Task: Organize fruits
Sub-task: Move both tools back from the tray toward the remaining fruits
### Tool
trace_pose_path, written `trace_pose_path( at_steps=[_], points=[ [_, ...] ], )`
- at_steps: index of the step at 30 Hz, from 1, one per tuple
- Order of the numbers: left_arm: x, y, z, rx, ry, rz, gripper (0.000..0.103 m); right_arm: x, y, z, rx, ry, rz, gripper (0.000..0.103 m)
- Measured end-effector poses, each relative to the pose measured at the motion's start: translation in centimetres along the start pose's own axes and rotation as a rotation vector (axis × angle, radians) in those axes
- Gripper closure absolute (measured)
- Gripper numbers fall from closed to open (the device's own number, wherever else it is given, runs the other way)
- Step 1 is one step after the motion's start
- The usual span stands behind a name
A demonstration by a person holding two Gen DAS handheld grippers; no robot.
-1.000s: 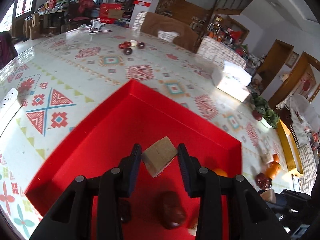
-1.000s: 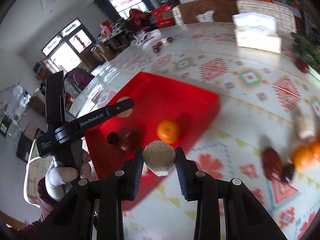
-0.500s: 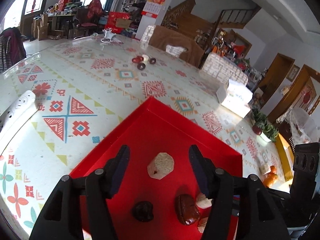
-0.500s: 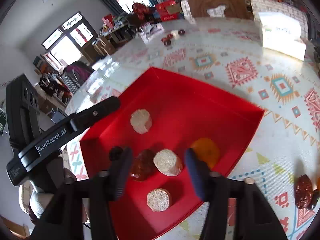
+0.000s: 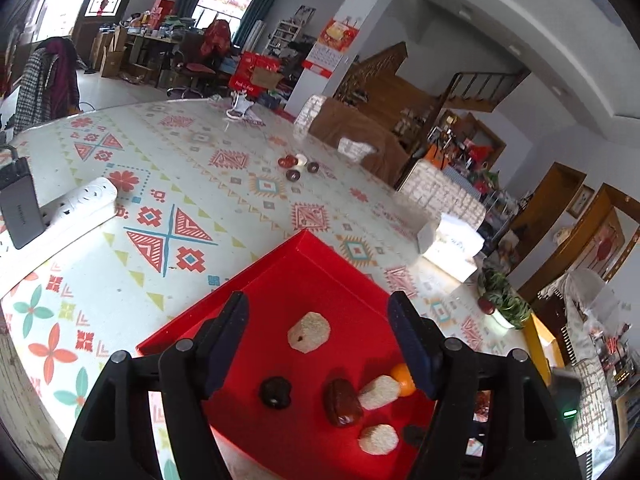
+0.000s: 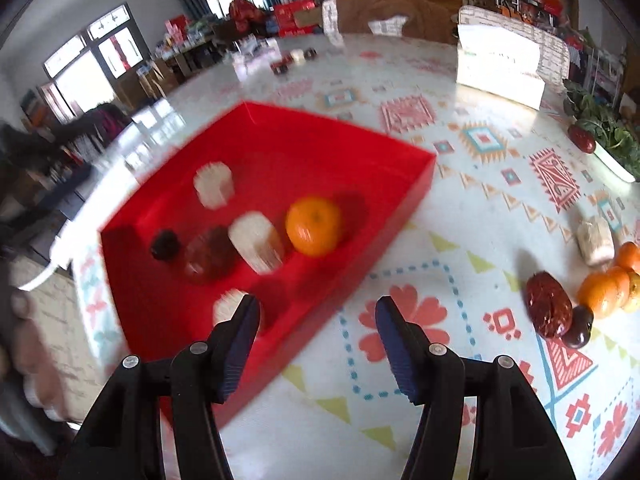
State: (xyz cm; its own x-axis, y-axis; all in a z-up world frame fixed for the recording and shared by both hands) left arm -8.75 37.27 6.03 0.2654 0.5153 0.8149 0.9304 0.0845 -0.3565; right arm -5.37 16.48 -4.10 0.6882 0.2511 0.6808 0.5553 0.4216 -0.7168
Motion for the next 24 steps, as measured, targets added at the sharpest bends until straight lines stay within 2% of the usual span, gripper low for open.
trace_pose_path(
  at_steps=[2, 6, 11, 12, 15, 18, 19, 21, 22, 23, 24],
  points=[
    [0.2, -0.9, -0.6, -0.006, 0.010, -0.016, 0.030, -0.3, -0.3, -0.4, 0.004, 0.001, -0.012, 0.038],
    [0.5, -2.3, -1.8, -0.011, 0.038, -0.045, 0.025, -0.6, -1.1, -0.6, -0.055, -0.057, -0.037, 0.038],
    [0.2, -2.8, -4.0, -0.044, 0.073, -0.045, 0.025, -0.7, -1.6, -1.8, -0.065, -0.034, -0.040, 0.038],
    [0.2, -2.9, -4.5, -0.053, 0.082, -0.046, 0.022, -0.7, -1.9, -2.2, -0.051, -0.017, -0.046, 0.038],
    [-0.3, -3.4, -6.5, -0.090, 0.114, -0.046, 0.006, 0.6, -5.3, -4.3, 0.015, 0.083, -0.147, 0.036],
    [-1.0, -3.9, -8.8, -0.140, 0.127, -0.039, 0.006, 2.1, -9.6, -6.8, -0.027, 0.096, -0.274, 0.035],
    [-1.3, -4.0, -9.8, -0.165, 0.137, -0.033, 0.006, 2.4, -11.5, -7.9, -0.061, 0.091, -0.321, 0.032],
    [-2.0, -4.3, -11.4, -0.203, 0.156, -0.014, 0.006, 2.6, -14.5, -9.9, -0.119, 0.080, -0.394, 0.015],
    [-2.6, -4.2, -12.5, -0.223, 0.174, 0.002, 0.006, 2.6, -15.8, -11.1, -0.144, 0.075, -0.421, 0.009],
    [-3.0, -4.2, -13.3, -0.234, 0.189, 0.009, 0.006, 2.5, -17.1, -12.6, -0.147, 0.084, -0.440, 0.001],
    [-3.4, -4.2, -14.0, -0.240, 0.201, 0.011, 0.006, 2.4, -17.7, -13.8, -0.129, 0.103, -0.443, 0.000]
  ],
)
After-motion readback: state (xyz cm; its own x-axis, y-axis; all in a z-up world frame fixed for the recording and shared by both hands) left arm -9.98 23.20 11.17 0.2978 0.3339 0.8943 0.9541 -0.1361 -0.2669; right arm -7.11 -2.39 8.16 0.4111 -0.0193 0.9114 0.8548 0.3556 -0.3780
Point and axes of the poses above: each gripper's, at about its wrist camera, not at the fingertips, and y roughly the way its jaws point, z to its left, x to its top, the point moved 5 cm from there along y, roughly the way its jaws point, and after that the axes turned 13 degrees about -z, right-handed, at the moved point
